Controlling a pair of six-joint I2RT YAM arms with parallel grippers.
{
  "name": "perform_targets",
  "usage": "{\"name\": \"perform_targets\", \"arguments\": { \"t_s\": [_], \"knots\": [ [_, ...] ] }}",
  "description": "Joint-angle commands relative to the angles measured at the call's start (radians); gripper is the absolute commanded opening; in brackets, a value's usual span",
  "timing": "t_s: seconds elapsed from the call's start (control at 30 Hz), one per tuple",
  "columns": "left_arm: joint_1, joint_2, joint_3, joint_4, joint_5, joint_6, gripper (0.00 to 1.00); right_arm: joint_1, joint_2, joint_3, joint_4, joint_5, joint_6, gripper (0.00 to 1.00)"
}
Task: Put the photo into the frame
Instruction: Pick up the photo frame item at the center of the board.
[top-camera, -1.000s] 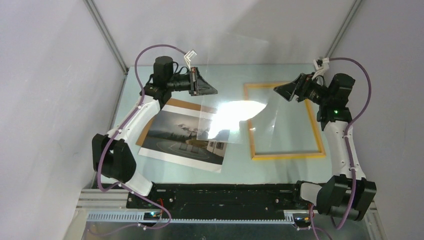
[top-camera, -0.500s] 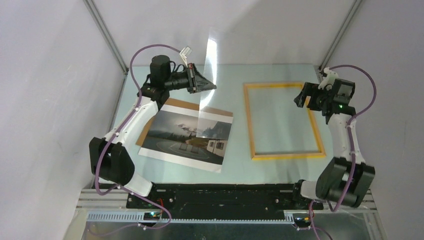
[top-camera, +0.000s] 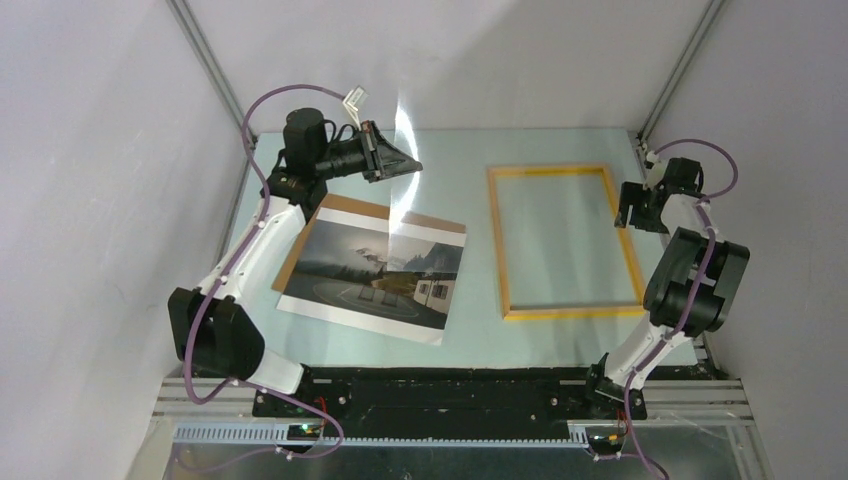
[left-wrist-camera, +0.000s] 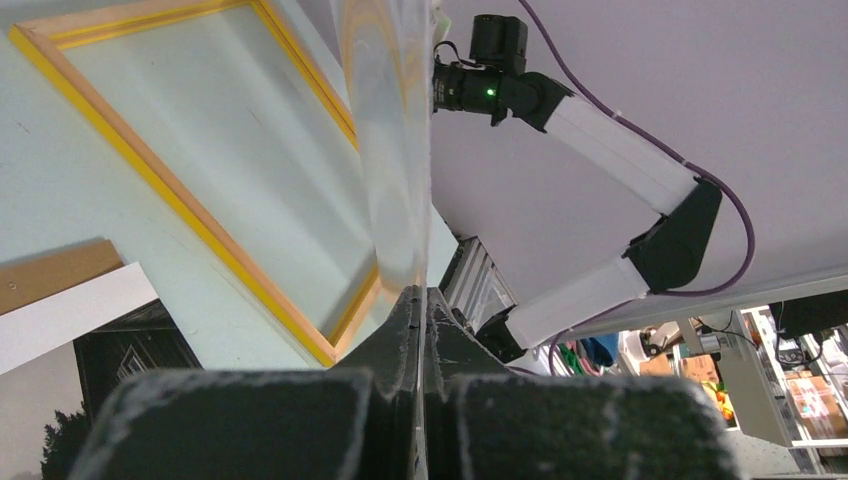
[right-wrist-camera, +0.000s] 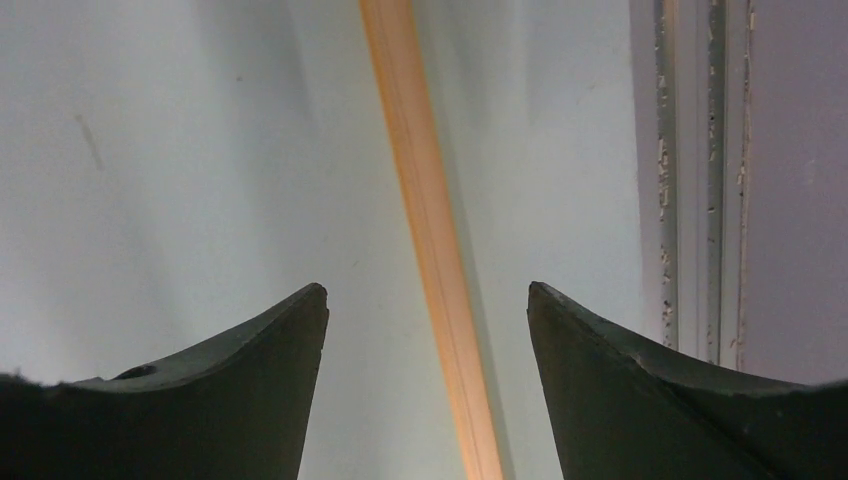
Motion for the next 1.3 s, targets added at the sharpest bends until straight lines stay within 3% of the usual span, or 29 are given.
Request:
{"name": "perform_targets", "arguments": {
  "t_s": [0.0, 0.43, 0.6, 0.8, 1.27],
  "knots": [
    [0.005, -0.039, 0.017, 0.025, 0.017, 0.002, 0.00, -0.006, 0.072, 0.080, -0.015, 0.053, -0.051, 0.76],
    [0.027, -0.013, 0.048, 0.024, 0.008, -0.024, 0.00, -0.008, 0.216, 0.139, -0.052, 0.033, -0.056, 0.46],
    [0.035, 0.006, 0.051, 0.029, -0.001, -0.042, 0.00, 0.007, 0.225, 0.139, -0.087, 0.013, -0.047, 0.31],
    [0.040, 0.028, 0.040, 0.059, -0.010, -0.067, 0.00, 0.062, 0.200, 0.115, -0.110, 0.011, -0.017, 0.20],
    [0.059, 0.044, 0.023, 0.064, -0.031, -0.041, 0.00, 0.223, 0.174, 0.043, -0.095, 0.080, 0.079, 0.11]
  ]
}}
